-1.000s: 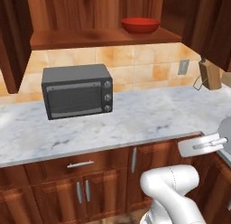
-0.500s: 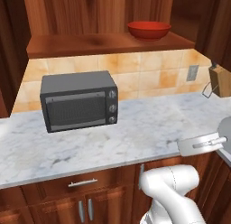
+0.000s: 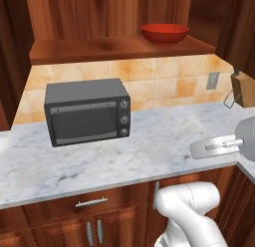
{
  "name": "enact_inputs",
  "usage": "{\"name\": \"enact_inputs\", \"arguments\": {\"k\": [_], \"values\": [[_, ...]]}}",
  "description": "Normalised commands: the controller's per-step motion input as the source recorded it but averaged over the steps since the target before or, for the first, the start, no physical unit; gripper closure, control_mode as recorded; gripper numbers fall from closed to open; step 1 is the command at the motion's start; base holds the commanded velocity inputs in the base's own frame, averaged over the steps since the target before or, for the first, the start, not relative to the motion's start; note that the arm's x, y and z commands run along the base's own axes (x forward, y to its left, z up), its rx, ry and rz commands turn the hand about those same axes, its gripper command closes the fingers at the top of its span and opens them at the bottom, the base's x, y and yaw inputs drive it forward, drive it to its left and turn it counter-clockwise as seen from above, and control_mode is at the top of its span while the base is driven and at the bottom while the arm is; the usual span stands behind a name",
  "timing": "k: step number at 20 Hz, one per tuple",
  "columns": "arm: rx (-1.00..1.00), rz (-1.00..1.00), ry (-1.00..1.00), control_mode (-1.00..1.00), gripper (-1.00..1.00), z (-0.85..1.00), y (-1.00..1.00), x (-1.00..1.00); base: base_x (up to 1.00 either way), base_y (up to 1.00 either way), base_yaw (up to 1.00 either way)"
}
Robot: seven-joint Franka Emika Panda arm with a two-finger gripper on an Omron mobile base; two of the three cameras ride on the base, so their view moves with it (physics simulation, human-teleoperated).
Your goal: Move the bowls from the cabinet to the plates on the dining table.
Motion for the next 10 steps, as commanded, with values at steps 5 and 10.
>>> {"name": "enact_inputs", "arguments": {"k": [5,10], "values": [[0.0,-0.19,-0.01,-1.0,-1.0,0.63,0.06,0.05,0.0,0.0,0.0],[0.03,-0.17,-0.05,-1.0,-1.0,0.63,-0.1,0.0,0.0,0.0,0.0]]}}
